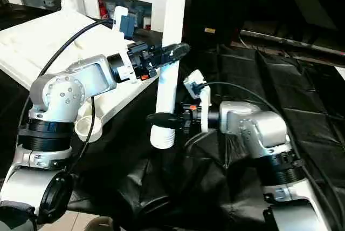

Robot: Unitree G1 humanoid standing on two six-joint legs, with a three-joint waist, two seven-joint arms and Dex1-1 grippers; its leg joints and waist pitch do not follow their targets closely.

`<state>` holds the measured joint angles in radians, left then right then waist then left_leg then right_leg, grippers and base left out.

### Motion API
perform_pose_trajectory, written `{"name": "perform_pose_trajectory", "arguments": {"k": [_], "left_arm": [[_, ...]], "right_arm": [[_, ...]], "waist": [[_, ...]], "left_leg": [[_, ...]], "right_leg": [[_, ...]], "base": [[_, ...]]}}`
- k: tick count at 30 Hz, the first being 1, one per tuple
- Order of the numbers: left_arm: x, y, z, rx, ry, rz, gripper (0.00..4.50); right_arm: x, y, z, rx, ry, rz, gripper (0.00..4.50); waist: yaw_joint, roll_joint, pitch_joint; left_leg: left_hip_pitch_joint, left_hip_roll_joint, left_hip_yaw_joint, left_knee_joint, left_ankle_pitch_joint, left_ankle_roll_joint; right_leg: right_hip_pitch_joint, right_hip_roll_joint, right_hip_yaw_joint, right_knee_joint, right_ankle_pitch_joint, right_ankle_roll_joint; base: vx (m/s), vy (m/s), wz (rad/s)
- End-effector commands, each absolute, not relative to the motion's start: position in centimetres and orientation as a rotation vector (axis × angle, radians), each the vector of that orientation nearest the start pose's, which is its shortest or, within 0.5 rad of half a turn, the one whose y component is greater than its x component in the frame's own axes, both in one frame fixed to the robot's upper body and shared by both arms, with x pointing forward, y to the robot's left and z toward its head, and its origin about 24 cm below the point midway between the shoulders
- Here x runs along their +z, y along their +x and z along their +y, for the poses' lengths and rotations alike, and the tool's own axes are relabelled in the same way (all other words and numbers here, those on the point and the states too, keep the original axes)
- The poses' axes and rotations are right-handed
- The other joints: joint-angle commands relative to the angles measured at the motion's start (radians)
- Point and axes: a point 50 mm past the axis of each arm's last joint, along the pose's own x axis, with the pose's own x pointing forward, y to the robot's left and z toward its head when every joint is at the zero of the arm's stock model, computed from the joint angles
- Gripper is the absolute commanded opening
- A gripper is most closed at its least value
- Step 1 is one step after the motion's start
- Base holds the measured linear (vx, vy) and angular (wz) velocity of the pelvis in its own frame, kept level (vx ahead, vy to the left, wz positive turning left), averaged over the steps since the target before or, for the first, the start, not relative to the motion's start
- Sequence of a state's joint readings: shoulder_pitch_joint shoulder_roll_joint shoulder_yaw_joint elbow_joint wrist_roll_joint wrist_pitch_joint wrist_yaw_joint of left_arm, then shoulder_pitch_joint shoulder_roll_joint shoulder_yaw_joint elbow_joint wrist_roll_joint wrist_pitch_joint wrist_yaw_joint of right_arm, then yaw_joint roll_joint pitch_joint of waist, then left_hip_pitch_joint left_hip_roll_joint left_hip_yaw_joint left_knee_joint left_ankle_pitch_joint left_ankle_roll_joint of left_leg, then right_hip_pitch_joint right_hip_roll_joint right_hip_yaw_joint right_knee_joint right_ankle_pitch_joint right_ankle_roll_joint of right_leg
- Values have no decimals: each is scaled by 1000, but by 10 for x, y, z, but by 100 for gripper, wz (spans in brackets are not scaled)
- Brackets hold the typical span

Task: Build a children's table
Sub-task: Pick table leg

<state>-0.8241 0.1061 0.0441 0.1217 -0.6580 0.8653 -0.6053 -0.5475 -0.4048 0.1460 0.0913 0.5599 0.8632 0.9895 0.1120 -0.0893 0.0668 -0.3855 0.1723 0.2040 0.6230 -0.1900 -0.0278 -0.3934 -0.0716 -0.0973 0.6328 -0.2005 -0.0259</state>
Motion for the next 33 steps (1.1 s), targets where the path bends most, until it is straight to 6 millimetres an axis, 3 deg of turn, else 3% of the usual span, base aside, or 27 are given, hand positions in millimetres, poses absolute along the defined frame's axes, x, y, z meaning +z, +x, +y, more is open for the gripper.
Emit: {"name": "perform_pose_trajectory", "arguments": {"k": [1, 8, 18, 28, 29, 30, 33], "left_arm": [[214, 327, 54, -1170, -406, 83, 177], [214, 328, 55, -1165, -406, 80, 177], [214, 328, 56, -1171, -403, 78, 177], [212, 327, 54, -1180, -382, 87, 177], [212, 326, 54, -1190, -394, 94, 233], [212, 326, 54, -1192, -396, 94, 233], [214, 325, 54, -1201, -394, 86, 253]], "right_arm": [[112, 298, -123, 1235, 258, 481, 309], [112, 298, -122, 1236, 272, 478, 309], [112, 299, -124, 1228, 272, 476, 214], [113, 299, -124, 1234, 279, 470, 191], [113, 299, -123, 1233, 279, 468, 191], [113, 299, -123, 1233, 279, 468, 191], [113, 299, -123, 1231, 280, 463, 191]], "waist": [[-1, -1, -76], [-2, 1, -76], [-2, 1, -76], [-2, 1, -76], [-2, 1, -76], [-1, 5, -76], [-1, 2, -76]], "left_leg": [[25, 75, -38, -71, -56, -16], [26, 76, -38, -71, -58, -17], [25, 76, -38, -71, -60, -17], [25, 76, -38, -71, -51, -16], [25, 75, -38, -71, -51, -15], [25, 76, -38, -71, -52, -16], [25, 75, -38, -71, -58, -19]], "right_leg": [[55, -103, 72, -72, -109, -181], [54, -103, 71, -72, -111, -179], [55, -103, 72, -73, -114, -177], [55, -103, 72, -70, -97, -182], [55, -103, 72, -71, -98, -183], [55, -104, 71, -70, -98, -184], [56, -103, 72, -72, -104, -184]], "base": [[0, 0, 0], [0, 0, 0], [0, 0, 0], [0, 0, 0], [0, 0, 0], [0, 0, 0], [0, 0, 0]]}}
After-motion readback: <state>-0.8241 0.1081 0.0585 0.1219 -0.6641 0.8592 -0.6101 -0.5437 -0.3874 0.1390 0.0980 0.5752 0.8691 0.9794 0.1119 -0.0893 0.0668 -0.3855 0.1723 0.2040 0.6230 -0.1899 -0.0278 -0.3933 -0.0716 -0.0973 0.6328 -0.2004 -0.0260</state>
